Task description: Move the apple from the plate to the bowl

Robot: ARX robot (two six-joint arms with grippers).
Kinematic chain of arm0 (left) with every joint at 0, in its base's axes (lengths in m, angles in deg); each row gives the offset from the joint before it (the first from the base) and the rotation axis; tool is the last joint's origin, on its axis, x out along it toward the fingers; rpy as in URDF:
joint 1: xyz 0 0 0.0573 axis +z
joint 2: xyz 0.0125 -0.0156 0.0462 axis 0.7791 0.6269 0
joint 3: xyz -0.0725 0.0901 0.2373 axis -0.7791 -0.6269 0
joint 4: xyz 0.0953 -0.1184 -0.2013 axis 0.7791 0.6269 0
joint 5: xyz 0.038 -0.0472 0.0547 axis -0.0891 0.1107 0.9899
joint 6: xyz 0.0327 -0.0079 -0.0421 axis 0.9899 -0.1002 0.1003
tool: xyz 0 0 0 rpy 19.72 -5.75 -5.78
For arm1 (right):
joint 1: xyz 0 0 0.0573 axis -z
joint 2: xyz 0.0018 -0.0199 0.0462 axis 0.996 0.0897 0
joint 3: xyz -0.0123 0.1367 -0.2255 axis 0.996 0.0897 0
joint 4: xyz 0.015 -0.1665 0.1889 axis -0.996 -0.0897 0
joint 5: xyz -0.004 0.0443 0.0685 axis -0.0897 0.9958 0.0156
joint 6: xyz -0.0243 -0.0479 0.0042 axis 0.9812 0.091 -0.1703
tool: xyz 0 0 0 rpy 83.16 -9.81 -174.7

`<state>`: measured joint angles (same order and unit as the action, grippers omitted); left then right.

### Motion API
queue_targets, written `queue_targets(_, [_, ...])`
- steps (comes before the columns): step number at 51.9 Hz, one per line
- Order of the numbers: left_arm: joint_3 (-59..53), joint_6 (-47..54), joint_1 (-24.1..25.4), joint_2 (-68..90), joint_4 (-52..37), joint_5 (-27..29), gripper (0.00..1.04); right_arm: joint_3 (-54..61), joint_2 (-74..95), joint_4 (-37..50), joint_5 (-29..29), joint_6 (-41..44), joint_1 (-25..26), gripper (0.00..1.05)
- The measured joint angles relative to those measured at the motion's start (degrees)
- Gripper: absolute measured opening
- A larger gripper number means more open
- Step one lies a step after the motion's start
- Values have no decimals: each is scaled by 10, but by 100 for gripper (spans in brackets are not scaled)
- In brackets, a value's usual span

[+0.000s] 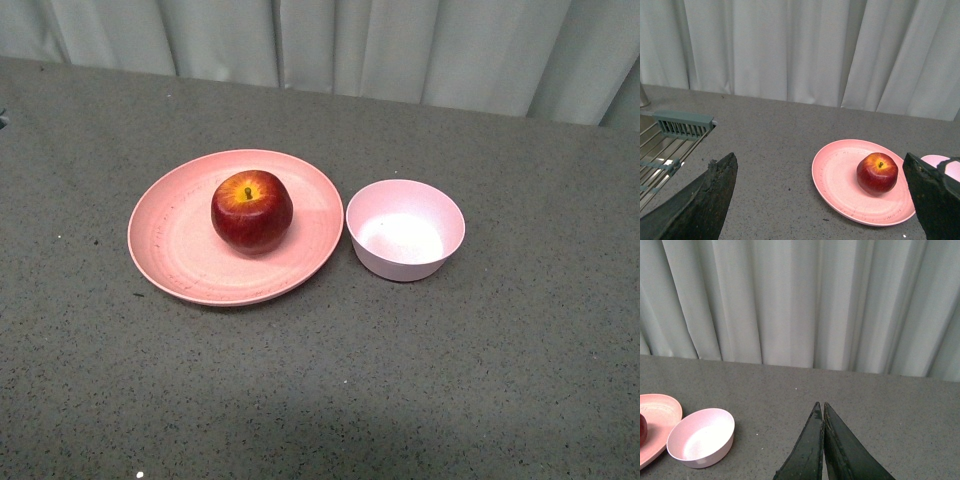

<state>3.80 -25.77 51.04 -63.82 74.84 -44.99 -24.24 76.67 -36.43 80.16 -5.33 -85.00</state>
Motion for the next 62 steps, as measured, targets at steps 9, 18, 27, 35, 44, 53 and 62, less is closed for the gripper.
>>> queue_targets(9, [0, 0, 0, 0, 0, 0, 98, 0, -35, -30, 0, 0, 0, 1])
queue_targets(18, [0, 0, 0, 0, 0, 0, 98, 0, -57, -56, 0, 0, 0, 1])
queue_targets(27, [0, 0, 0, 0, 0, 0, 98, -1, -113, -121, 0, 0, 0, 1])
queue_targets(35, [0, 0, 0, 0, 0, 0, 98, -1, -177, -176, 1, 0, 0, 1])
queue_targets(44, [0, 0, 0, 0, 0, 0, 98, -1, -177, -179, 1, 0, 0, 3])
queue_targets(53, [16, -15, -35, 56, 41, 132, 98, -1, -178, -179, 1, 0, 0, 37])
queue_targets(62, [26, -31, -22, 205, -71, 127, 98, -1, -178, -179, 1, 0, 0, 63])
